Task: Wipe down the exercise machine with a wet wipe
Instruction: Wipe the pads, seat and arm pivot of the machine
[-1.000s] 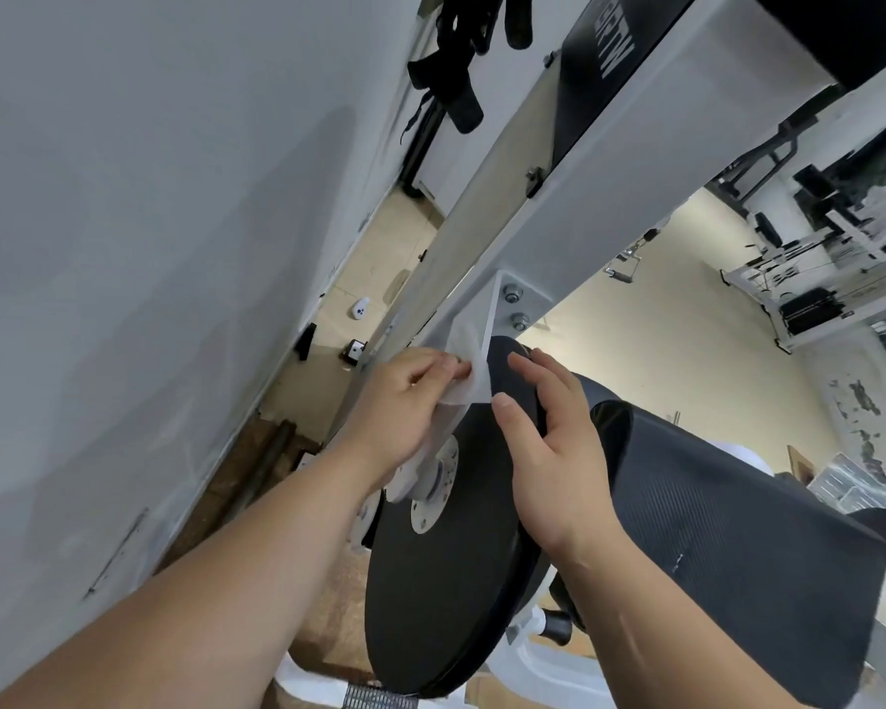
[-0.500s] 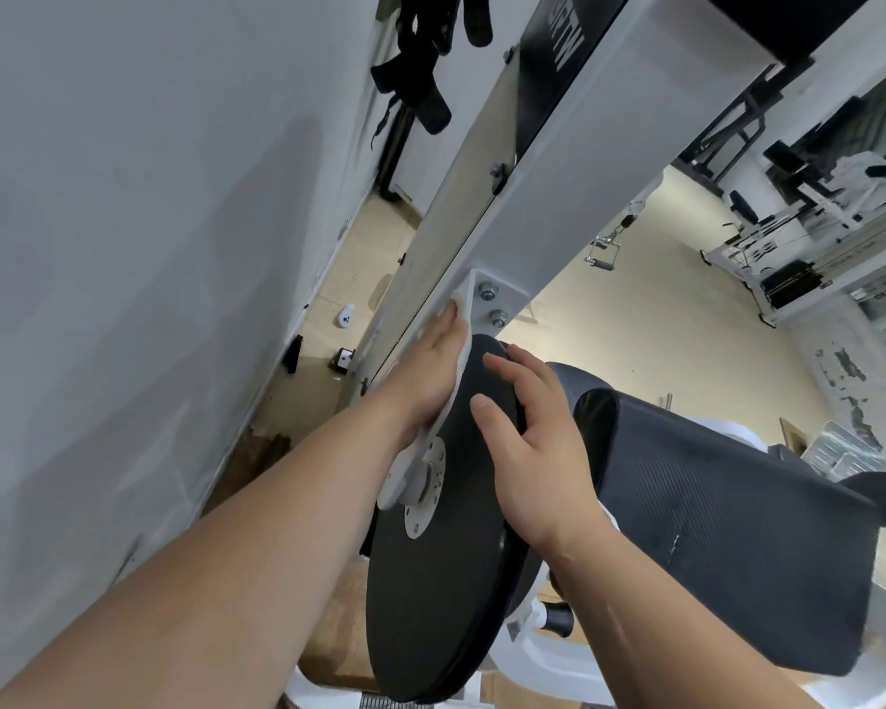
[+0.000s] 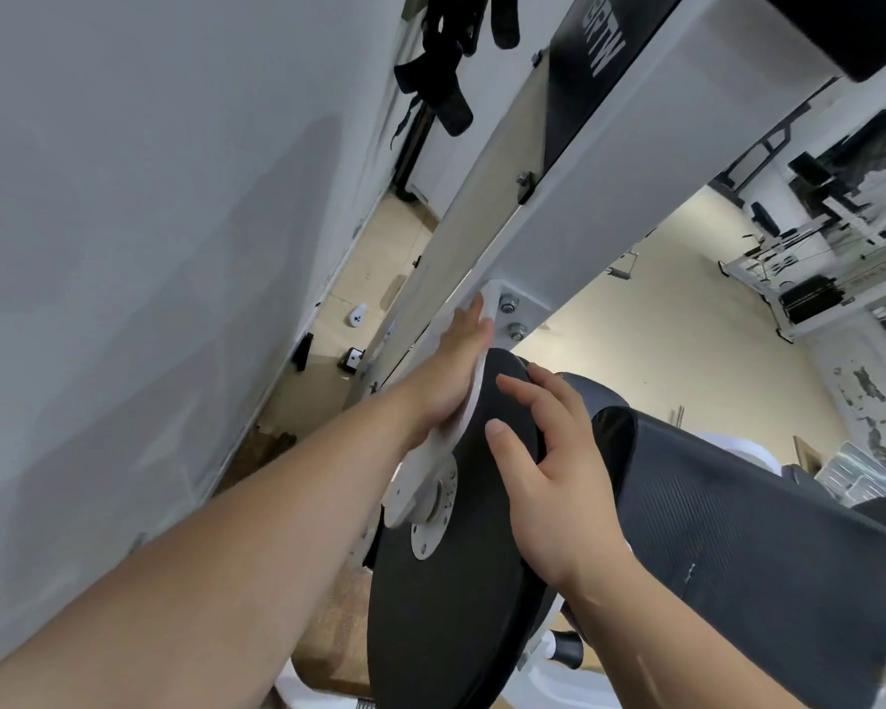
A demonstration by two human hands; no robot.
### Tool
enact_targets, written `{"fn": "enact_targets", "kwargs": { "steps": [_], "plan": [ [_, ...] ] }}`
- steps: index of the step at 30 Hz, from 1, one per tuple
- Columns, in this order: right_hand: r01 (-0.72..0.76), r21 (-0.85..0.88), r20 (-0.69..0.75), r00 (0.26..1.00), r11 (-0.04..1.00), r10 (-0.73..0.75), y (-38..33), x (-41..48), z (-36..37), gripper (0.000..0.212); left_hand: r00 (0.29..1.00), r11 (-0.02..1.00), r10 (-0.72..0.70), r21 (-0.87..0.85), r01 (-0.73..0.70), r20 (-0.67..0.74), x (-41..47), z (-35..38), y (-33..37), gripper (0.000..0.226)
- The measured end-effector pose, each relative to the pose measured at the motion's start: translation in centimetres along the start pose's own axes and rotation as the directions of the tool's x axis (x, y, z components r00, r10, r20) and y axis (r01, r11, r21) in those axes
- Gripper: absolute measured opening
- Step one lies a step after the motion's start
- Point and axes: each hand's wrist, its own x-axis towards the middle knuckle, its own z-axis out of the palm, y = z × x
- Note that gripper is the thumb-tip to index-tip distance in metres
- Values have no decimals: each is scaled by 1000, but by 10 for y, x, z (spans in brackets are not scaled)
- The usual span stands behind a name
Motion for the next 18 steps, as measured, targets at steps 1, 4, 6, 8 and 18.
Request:
{"fn": "enact_targets", "kwargs": {
  "steps": [1,4,6,8,18],
  "plan": [
    [-1,1,2,1000,1000,1,0,0,0,39,999,999,50,7,-50,4,4,-1,3,82],
    [2,2,0,1000,1000,-2,-1,0,0,40,995,994,98,45,-97,-18,4,-1,3,61],
    [8,3,-6,1000,1000,-8,-1,0,0,39,997,994,68,87,-66,-23,-7,0,-3,57],
    [19,-2,-11,1000,1000,-19,-1,0,0,38,998,992,64,109,-64,6,-31,2,-22,54],
    [24,15,-27,999,1000,-23,-2,-1,2,34,986,958,158,248,-142,-47,-110,13,-98,46]
  ]
}}
